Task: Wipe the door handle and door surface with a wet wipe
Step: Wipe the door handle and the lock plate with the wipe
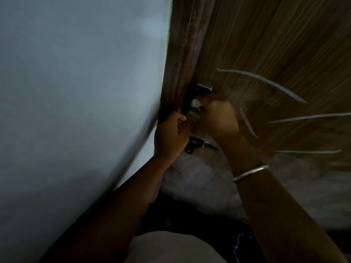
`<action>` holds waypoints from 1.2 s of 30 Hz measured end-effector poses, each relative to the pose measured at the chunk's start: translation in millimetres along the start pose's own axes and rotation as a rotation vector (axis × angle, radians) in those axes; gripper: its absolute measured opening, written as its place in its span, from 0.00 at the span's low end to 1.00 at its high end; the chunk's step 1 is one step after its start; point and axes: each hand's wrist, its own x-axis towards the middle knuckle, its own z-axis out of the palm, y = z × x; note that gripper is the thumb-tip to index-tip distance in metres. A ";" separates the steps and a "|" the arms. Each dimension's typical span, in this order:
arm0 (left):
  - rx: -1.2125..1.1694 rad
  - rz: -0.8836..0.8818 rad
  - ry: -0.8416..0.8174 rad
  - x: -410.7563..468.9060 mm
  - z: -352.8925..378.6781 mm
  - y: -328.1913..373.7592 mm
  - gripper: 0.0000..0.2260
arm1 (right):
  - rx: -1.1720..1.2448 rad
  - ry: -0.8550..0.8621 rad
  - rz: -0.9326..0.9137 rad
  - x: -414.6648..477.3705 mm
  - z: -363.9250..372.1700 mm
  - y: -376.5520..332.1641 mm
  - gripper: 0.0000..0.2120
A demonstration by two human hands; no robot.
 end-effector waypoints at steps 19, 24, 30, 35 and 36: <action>-0.017 -0.044 0.022 -1.3 0.7 -3.3 0.06 | 0.012 -0.167 -0.058 -6.7 -3.9 -16.3 0.10; -0.030 -0.029 0.026 -0.1 -0.8 -0.6 0.12 | 0.084 0.011 0.113 -25.1 -31.1 10.7 0.13; -0.019 0.050 -0.078 -1.0 3.6 0.6 0.18 | 0.077 0.033 0.071 -29.9 -13.1 -0.5 0.15; 0.028 0.061 -0.168 -3.0 0.4 -4.0 0.24 | -0.004 0.004 -0.022 -37.4 14.0 -15.0 0.13; 0.040 0.051 -0.166 -4.0 -1.5 -5.0 0.25 | -0.008 -0.010 -0.003 -40.4 13.5 -8.7 0.13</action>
